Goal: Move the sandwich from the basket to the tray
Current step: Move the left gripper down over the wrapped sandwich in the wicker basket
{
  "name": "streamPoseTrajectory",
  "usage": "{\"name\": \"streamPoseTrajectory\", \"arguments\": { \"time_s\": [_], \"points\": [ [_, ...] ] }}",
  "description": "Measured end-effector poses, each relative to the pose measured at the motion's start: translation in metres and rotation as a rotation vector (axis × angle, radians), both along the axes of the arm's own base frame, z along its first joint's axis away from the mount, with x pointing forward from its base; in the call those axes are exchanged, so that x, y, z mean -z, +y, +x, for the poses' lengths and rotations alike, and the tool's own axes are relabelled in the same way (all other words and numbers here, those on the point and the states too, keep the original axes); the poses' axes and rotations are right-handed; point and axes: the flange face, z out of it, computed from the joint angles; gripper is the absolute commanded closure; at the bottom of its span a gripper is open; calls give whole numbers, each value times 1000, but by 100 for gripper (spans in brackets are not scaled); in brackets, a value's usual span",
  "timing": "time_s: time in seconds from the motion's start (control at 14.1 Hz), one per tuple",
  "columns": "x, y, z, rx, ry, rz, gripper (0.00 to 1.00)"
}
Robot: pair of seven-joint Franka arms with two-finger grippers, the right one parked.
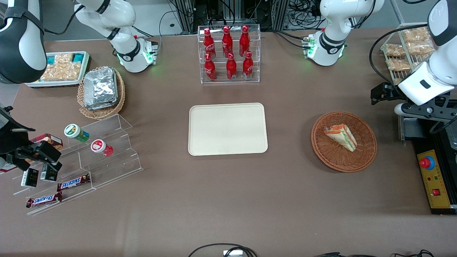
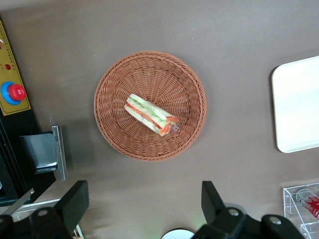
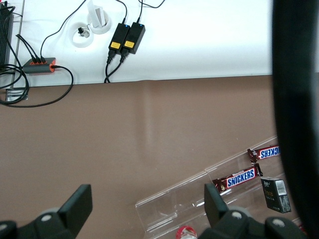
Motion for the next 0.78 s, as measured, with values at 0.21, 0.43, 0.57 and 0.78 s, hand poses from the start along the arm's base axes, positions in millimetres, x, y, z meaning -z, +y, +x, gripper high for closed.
{"name": "streamPoseTrajectory", "arguments": {
  "time_s": [0.21, 0.43, 0.57, 0.78],
  "points": [
    [2, 1, 1, -1, 4, 0, 0],
    [11, 2, 5, -44, 19, 4, 0],
    [24, 4, 9, -99, 40, 21, 0],
    [58, 5, 16, -191, 44, 48, 0]
  ]
}}
